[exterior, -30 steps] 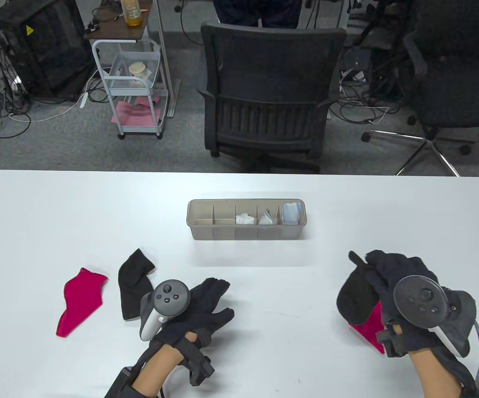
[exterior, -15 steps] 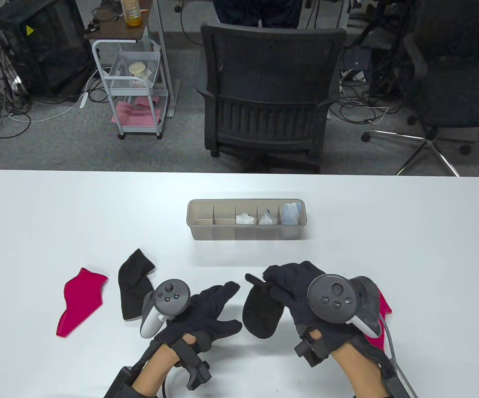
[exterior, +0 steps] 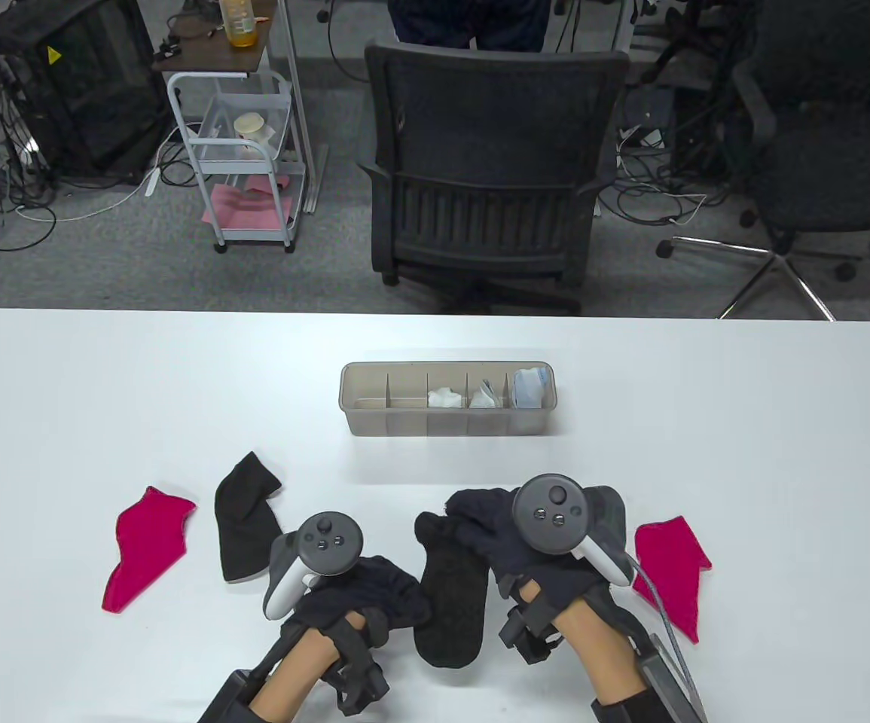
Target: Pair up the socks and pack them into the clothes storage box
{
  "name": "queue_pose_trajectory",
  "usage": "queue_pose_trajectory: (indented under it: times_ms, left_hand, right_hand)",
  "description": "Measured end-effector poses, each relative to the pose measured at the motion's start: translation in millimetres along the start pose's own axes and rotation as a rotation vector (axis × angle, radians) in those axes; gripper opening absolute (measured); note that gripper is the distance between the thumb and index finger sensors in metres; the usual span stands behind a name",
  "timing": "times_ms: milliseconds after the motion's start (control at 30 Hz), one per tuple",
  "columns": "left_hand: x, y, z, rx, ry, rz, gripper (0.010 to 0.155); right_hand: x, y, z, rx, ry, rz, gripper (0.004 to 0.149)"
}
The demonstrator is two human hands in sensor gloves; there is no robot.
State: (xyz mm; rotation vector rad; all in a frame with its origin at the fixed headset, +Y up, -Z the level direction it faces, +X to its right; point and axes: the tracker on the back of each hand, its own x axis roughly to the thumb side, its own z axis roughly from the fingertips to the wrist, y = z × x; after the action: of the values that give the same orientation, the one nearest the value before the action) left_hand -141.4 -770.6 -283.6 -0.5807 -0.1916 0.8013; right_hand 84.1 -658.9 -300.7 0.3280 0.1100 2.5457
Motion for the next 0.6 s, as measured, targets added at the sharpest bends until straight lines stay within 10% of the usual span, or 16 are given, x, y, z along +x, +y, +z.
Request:
queue_pose_trajectory:
  times_ms: [300,600]
  left_hand:
    - [-11,-30,-15,-0.026,0.197,-0.226,0.038]
    - [11,-47,-17,0.09,0.216,-0.539,0.034]
  right_hand:
    - [-51,80,-44,0.081,0.32,0.082,0.04]
    - [-68,106,-56,0.027,0.483,0.156,0.038]
